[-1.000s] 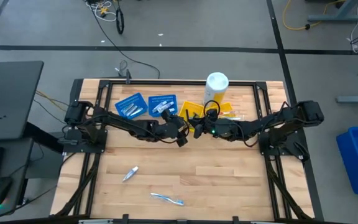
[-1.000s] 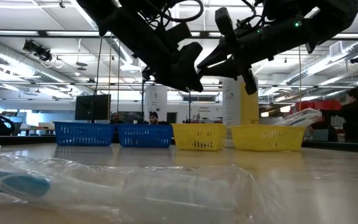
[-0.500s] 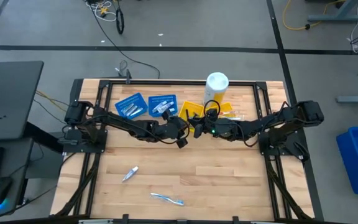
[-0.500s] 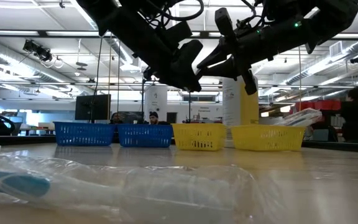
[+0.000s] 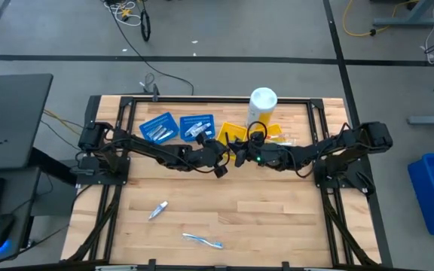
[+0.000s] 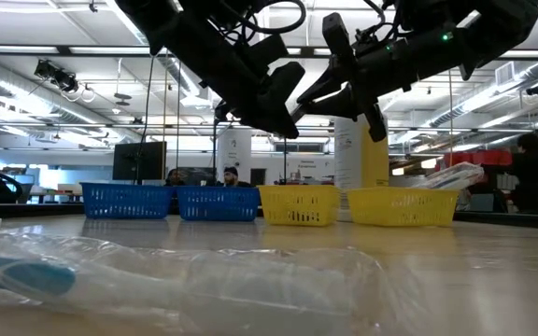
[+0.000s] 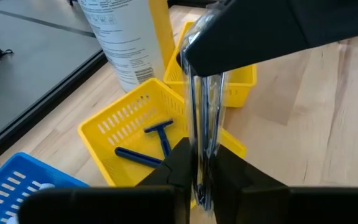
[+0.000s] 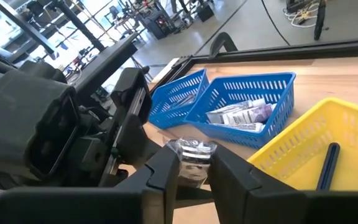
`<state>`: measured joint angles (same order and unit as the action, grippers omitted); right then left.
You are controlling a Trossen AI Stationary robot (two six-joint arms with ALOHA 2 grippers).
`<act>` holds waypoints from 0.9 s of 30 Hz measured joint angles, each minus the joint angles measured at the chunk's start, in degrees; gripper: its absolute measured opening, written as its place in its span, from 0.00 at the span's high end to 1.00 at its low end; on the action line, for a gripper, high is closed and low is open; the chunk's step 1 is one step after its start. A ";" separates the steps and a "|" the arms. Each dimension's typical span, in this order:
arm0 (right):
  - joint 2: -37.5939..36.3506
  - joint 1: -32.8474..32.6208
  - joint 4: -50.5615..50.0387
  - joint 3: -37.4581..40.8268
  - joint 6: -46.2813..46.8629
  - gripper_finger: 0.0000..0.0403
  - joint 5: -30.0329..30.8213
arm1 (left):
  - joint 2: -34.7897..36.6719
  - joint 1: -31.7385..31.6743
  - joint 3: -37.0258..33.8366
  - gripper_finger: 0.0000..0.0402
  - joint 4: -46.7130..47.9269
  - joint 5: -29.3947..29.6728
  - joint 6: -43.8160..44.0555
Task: Pick & Place Travel size toiletries
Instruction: Put the silver nail cutter into the left blue bin
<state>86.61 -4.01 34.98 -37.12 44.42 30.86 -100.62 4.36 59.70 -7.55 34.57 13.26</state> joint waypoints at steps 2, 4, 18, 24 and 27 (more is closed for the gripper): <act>-0.02 0.12 -0.06 0.00 -0.57 0.77 0.72 | 0.02 0.02 0.00 0.91 -0.13 -0.24 -0.02; -0.02 0.42 -0.11 0.00 -1.78 0.73 0.71 | 0.02 0.01 0.00 0.90 -0.10 -0.18 0.02; -0.02 3.02 -0.28 0.00 -7.62 0.46 1.62 | 0.19 -0.07 0.00 0.91 2.75 2.31 -0.24; -0.02 3.08 -0.35 0.00 -11.01 0.39 2.07 | 0.98 0.01 0.00 0.92 9.42 3.50 1.57; -0.02 3.08 -0.57 0.00 -11.02 0.36 2.05 | 2.93 -0.09 0.03 0.92 16.76 5.10 5.23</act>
<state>86.59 -0.93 34.41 -37.12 33.41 32.90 -97.69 4.27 59.74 9.21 39.67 18.49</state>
